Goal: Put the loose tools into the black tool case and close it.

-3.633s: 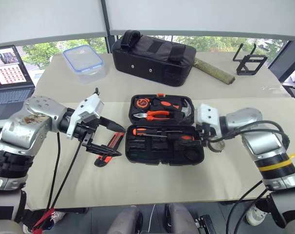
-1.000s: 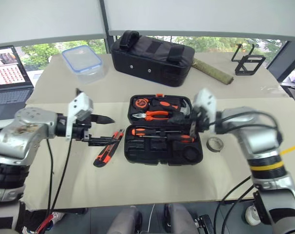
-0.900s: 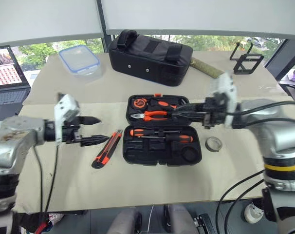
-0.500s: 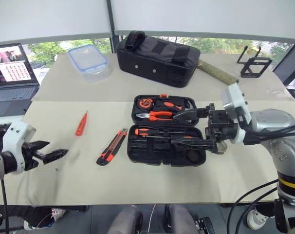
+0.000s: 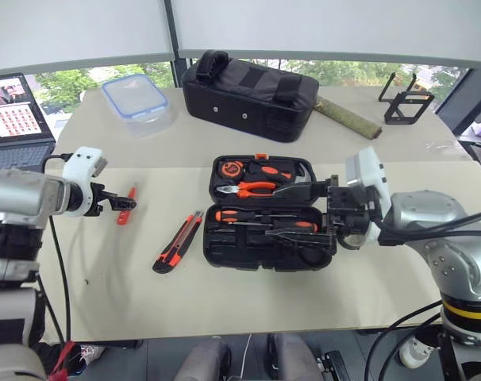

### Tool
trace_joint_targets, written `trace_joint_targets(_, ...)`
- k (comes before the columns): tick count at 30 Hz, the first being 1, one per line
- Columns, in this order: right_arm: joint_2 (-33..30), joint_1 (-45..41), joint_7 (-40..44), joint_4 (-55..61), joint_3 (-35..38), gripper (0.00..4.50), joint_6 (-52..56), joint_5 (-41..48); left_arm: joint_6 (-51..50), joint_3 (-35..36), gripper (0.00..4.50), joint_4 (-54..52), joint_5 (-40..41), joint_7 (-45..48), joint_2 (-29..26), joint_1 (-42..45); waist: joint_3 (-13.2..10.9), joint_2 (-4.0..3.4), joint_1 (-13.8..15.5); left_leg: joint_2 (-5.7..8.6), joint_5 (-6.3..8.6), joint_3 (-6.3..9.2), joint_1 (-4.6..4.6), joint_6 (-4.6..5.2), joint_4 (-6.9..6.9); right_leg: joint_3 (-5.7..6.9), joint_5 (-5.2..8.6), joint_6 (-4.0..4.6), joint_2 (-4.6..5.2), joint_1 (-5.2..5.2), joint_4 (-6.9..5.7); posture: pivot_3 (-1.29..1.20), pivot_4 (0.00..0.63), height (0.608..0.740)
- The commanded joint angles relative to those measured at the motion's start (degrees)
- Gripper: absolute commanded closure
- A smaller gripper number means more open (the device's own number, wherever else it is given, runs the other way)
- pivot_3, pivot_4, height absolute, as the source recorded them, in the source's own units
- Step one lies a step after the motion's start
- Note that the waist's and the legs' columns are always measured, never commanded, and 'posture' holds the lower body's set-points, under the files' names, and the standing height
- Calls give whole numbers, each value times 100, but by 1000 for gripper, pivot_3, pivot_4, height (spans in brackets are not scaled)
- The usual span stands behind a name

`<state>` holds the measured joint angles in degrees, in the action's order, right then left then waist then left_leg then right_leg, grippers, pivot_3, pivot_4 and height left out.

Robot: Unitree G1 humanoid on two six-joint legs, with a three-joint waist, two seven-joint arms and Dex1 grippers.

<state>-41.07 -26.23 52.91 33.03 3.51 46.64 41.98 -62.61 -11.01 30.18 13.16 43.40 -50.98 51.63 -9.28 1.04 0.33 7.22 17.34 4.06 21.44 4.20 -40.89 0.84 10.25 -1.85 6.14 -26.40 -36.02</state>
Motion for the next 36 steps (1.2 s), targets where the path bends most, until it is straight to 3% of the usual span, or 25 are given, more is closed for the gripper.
trace_joint_targets(1,-7,61,-156,301,201,70,-104,210,421,-202,0,859,-357,241,213,415,0,0,-1,0,0,0,1,0,0,0,0,0,-1,0,0,0,150,715)
trace_joint_targets(2,-12,72,-182,314,201,70,-105,227,482,-226,0,1022,-416,303,263,491,0,1,2,1,0,0,3,0,-2,1,0,0,-3,-1,-1,0,150,715)
trace_joint_targets(5,-59,182,-296,423,243,0,-108,269,767,-379,687,1434,-660,556,371,561,0,1,17,1,0,0,6,1,-5,0,0,0,0,-3,1,0,150,715)
trace_joint_targets(7,-94,218,-356,450,266,0,-110,290,886,-352,1554,1598,-710,758,399,571,0,1,20,0,0,1,6,1,-5,0,0,0,4,-3,0,0,150,715)
trace_joint_targets(9,-139,258,-416,460,308,0,-102,315,1000,-343,2132,1677,-806,886,357,529,0,1,20,2,-1,0,6,1,-7,-1,0,-1,4,-3,-1,0,150,715)
trace_joint_targets(10,-167,286,-443,467,343,0,-91,333,1076,-328,2720,1679,-832,970,323,512,0,1,20,2,-1,0,6,2,-7,-1,0,-1,4,-2,-1,0,150,715)
trace_joint_targets(14,-444,575,-410,538,617,0,-10,421,1619,-189,4050,990,-599,2039,85,647,0,3,40,1,-1,3,17,2,-11,1,0,-1,5,-7,-4,0,150,715)
trace_joint_targets(18,-913,1167,-209,555,934,0,111,593,2504,-348,4064,-477,-404,3431,-210,666,-5,14,49,1,-1,20,112,2,-84,6,-1,-1,5,-71,-20,0,150,715)
trace_joint_targets(21,-1164,1543,-40,683,1114,0,95,743,2530,-525,4064,-1660,-92,4380,-320,593,-5,13,28,4,-1,16,120,3,-91,5,-3,-3,29,-71,-13,0,150,715)
trace_joint_targets(25,-1237,1773,-289,698,1061,0,-102,352,2364,-1036,4064,-2569,-115,4652,91,629,-5,13,36,1,0,15,108,4,-91,1,-3,-3,29,-63,-2,0,150,715)
trace_joint_targets(30,-1178,1932,-455,797,1104,0,-141,314,2140,-1914,4064,-2418,-588,4424,1026,834,-5,14,50,3,-1,14,96,7,-93,-9,-3,-3,28,-47,-7,0,150,715)
trace_joint_targets(36,-1113,2079,-669,923,1154,0,-142,375,2253,-2319,4064,-1707,-1101,4050,1633,1052,-5,14,29,-1,-2,11,97,8,-92,-12,-3,-2,25,-54,-11,0,150,715)
